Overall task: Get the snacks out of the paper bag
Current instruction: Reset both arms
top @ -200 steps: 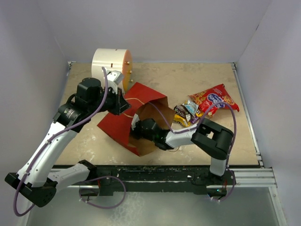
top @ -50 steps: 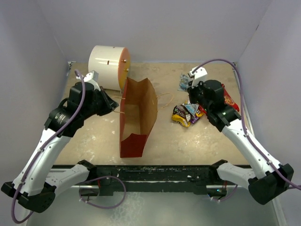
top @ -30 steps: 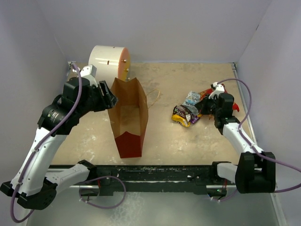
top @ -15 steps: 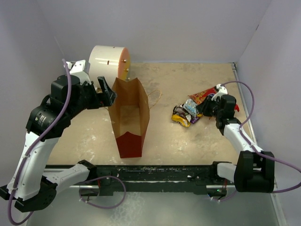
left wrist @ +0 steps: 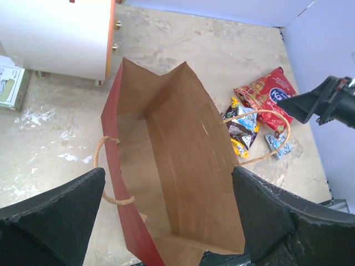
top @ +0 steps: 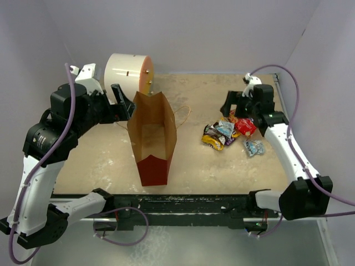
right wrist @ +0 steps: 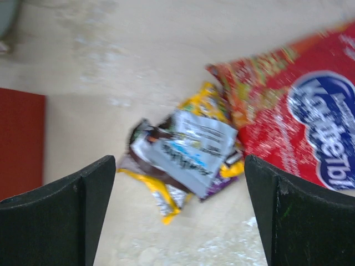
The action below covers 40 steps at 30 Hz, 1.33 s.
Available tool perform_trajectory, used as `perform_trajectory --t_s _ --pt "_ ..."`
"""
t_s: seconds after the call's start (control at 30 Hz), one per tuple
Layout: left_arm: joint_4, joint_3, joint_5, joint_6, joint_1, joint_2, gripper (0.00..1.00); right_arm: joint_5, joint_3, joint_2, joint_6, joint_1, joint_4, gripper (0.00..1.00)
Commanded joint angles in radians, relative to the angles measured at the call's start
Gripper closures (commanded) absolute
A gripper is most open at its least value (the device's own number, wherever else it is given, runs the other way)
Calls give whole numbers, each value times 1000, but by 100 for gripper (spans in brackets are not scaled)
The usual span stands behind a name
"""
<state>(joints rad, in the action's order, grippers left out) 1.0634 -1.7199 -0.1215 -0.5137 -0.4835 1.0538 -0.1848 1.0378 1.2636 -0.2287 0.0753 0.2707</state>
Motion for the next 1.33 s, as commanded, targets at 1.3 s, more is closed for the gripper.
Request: perform_trajectory --t_s 1.3 --pt "-115 -331 -84 96 6 -112 1 138 1044 -302 -92 181 683 0"
